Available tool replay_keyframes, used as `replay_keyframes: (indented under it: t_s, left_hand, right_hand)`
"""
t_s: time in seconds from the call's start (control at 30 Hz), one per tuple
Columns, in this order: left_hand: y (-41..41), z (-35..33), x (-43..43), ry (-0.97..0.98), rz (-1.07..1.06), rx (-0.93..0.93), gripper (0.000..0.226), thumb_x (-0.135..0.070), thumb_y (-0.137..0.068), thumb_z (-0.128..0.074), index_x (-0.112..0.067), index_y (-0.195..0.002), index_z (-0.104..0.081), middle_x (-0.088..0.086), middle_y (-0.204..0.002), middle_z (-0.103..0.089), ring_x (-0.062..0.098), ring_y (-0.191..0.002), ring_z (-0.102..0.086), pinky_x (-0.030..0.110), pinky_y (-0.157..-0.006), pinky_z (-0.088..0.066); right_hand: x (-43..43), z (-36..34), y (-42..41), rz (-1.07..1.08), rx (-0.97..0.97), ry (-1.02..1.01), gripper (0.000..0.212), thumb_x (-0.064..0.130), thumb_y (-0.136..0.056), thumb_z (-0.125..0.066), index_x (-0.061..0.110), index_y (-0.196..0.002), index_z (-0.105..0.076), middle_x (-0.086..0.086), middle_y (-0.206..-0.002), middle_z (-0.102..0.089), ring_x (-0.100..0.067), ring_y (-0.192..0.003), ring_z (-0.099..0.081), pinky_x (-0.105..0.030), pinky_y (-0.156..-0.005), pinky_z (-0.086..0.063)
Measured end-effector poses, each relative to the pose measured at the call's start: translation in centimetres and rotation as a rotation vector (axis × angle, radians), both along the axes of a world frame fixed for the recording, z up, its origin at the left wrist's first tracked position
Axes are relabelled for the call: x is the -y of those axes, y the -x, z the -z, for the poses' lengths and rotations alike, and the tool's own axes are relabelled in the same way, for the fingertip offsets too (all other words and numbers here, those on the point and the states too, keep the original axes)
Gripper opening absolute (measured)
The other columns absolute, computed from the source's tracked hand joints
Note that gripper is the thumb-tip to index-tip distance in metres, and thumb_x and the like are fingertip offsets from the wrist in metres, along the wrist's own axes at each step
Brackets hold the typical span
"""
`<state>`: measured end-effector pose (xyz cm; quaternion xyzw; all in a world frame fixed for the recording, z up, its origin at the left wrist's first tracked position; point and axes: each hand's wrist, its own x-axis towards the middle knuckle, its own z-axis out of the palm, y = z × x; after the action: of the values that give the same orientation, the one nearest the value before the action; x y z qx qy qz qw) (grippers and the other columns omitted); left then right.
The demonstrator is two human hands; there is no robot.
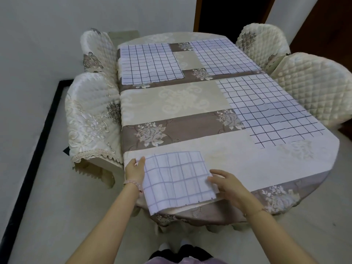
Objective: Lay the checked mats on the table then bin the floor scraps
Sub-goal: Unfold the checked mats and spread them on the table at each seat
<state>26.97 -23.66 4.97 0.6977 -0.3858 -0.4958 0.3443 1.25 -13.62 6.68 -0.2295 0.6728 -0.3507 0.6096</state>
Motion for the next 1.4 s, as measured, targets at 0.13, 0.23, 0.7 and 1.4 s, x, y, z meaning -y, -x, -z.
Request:
replay_keyframes:
  t_s: [0.13, 0.23, 0.7, 1.4]
  left_hand:
    - [-0.9, 0.9, -0.9, -0.166, 0.032, -0.247, 0.021, -0.025, -0.095, -0.05, -0.01, -0.082, -0.055, 0.01, -0.086, -0.062, 0.023, -0.081, -0.059, 0.034, -0.079, -0.047]
    - [-1.3, 0.8, -2.8, -0.276, 0.107, -0.49, 0.014, -0.014, -0.095, -0.05, -0.01, -0.106, -0.057, 0.011, -0.11, -0.067, 0.024, -0.098, -0.064, 0.037, -0.075, -0.057]
    - [1.9, -4.6, -5.8, -0.066, 0.193, -0.451, 0.019, 0.002, -0.084, -0.063, -0.003, -0.102, -0.064, 0.014, -0.102, -0.072, 0.018, -0.085, -0.071, 0.024, -0.07, -0.059]
    - [2.4, -11.0, 0.1, 0.108, 0.393, -0.286, 0.009, -0.003, -0.081, -0.066, -0.011, -0.085, -0.068, -0.006, -0.069, -0.071, 0.003, -0.061, -0.066, 0.018, -0.058, -0.055]
  right_hand:
    - [-0.6, 0.9, 0.2, 0.046, -0.091, 0.043, 0.035, 0.006, -0.085, -0.065, 0.011, -0.119, -0.058, -0.01, -0.11, -0.066, -0.02, -0.081, -0.067, -0.022, -0.055, -0.054]
    - [-0.3, 1.6, 0.7, 0.102, -0.128, 0.095, 0.031, 0.006, -0.086, -0.063, 0.013, -0.116, -0.06, -0.012, -0.109, -0.067, -0.021, -0.086, -0.066, -0.019, -0.056, -0.054]
    - [-1.1, -4.8, -3.4, -0.122, -0.429, 0.46, 0.034, 0.023, -0.085, -0.067, 0.034, -0.116, -0.057, 0.015, -0.121, -0.06, -0.001, -0.111, -0.056, -0.024, -0.095, -0.045]
    - [2.5, -8.0, -1.7, 0.124, -0.15, 0.566, 0.011, 0.008, -0.084, -0.066, 0.017, -0.08, -0.07, 0.004, -0.072, -0.065, -0.01, -0.071, -0.058, -0.026, -0.067, -0.047]
